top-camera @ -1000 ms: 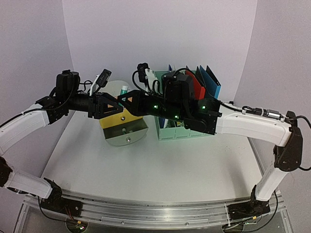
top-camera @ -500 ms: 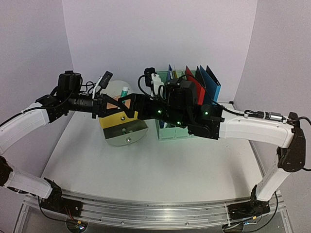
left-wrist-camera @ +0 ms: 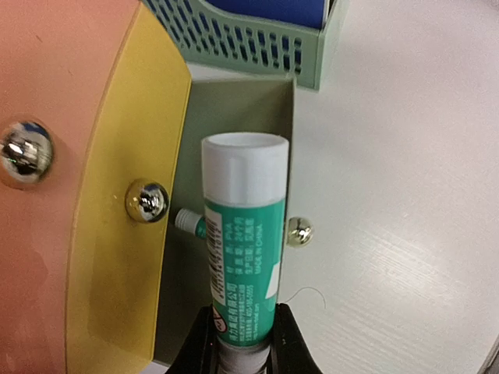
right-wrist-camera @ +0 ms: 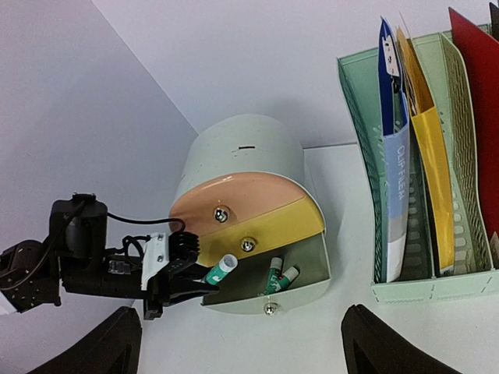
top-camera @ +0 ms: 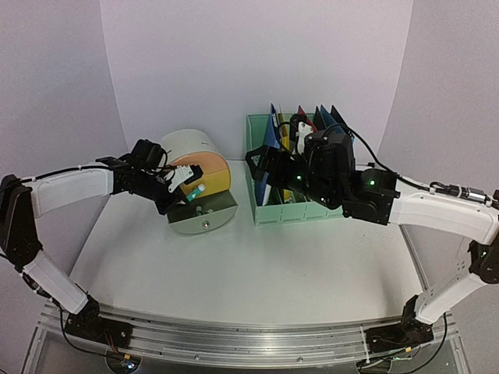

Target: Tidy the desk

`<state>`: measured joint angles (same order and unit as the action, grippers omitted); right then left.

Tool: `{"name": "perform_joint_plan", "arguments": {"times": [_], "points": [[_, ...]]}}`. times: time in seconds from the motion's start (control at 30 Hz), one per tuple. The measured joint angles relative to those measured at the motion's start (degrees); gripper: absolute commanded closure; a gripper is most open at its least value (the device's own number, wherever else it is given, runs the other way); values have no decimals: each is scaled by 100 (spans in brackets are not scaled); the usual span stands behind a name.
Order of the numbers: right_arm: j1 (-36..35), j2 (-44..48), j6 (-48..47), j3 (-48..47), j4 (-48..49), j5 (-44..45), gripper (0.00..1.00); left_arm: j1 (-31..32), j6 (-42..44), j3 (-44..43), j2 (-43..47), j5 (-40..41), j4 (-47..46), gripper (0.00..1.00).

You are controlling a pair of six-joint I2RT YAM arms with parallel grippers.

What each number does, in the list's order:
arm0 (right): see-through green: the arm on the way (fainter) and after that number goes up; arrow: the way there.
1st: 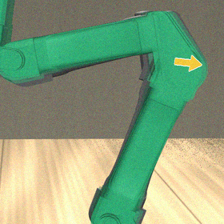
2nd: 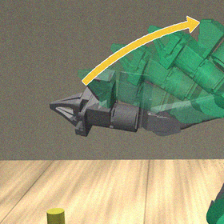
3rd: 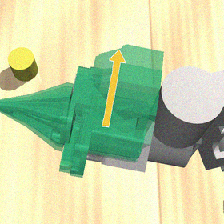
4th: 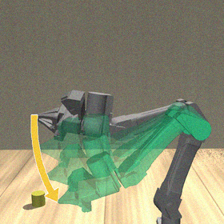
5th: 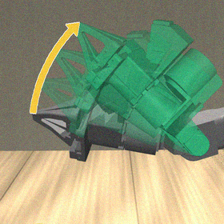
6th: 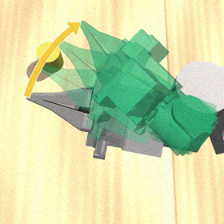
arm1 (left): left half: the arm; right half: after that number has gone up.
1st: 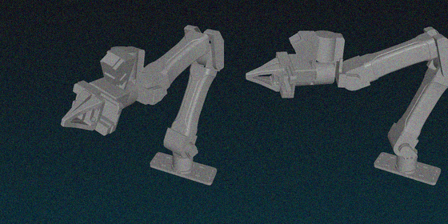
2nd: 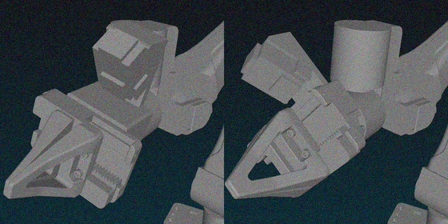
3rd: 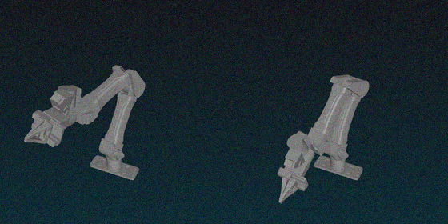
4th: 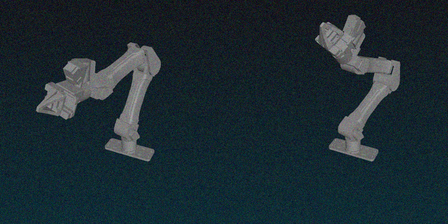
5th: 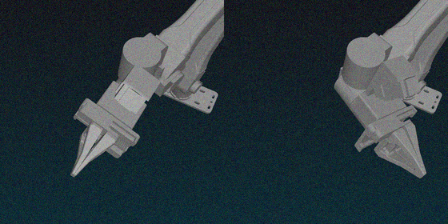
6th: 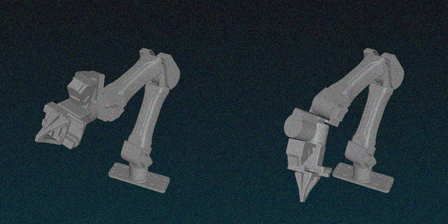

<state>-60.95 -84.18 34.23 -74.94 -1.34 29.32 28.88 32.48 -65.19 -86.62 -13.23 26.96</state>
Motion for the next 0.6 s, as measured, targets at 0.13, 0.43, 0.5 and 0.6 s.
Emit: {"name": "perform_joint_plan", "arguments": {"times": [0.13, 0.43, 0.5, 0.6], "points": [[0, -2, 39, 13, -91, -20, 10, 0, 289, -161, -527, 361, 199, 64], [4, -526, 290, -139, -147, -456, 36, 0, 636, -413, -568, 263, 601, 40], [2, -829, 426, -239, -159, -671, 46, -4, 766, -588, -470, -20, 817, 36], [0, -1297, 739, -319, -191, -984, 56, -7, 931, -1123, -299, -563, 1210, 32]]}}
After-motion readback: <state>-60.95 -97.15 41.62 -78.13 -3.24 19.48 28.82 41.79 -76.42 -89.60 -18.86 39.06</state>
